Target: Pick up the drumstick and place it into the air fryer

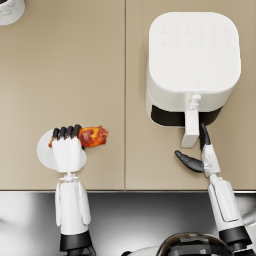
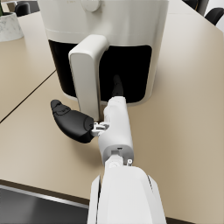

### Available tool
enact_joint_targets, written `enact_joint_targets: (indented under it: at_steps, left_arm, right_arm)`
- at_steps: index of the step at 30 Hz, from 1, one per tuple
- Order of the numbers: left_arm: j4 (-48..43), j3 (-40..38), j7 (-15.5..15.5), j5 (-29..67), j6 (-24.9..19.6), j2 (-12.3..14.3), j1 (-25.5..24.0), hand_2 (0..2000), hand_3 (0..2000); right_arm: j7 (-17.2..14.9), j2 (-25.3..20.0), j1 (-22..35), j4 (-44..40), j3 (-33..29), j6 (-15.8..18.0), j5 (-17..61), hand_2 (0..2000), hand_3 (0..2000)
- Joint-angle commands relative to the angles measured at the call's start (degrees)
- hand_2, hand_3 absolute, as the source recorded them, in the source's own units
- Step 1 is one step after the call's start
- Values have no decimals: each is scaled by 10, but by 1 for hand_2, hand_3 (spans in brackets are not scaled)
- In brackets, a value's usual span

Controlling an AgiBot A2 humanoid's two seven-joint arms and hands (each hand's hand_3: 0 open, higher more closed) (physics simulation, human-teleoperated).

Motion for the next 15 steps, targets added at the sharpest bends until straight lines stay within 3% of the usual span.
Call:
enact_joint_targets:
  at_steps: [1,5,6,7,11,15]
  left_arm:
    - [-24,17,0,-25,0,1,21,2000,2000]
    - [-32,35,0,-125,0,4,28,2000,2000]
    - [-24,38,0,-143,0,5,28,2000,2000]
    - [-21,43,0,-156,0,6,28,2000,2000]
    - [-24,56,0,-179,0,9,27,2000,2000]
    - [-36,92,1,-186,0,12,22,2000,2000]
  right_arm:
    - [0,-8,20,-18,8,0,0,0,0]
    - [0,-19,41,-27,20,0,0,0,0]
    - [0,-20,41,-16,26,0,0,1361,327]
    - [0,-25,51,-19,30,0,0,2000,653]
    - [0,-29,65,-20,63,-54,2,2000,1960]
    - [-2,4,31,48,115,-59,3,2000,2000]
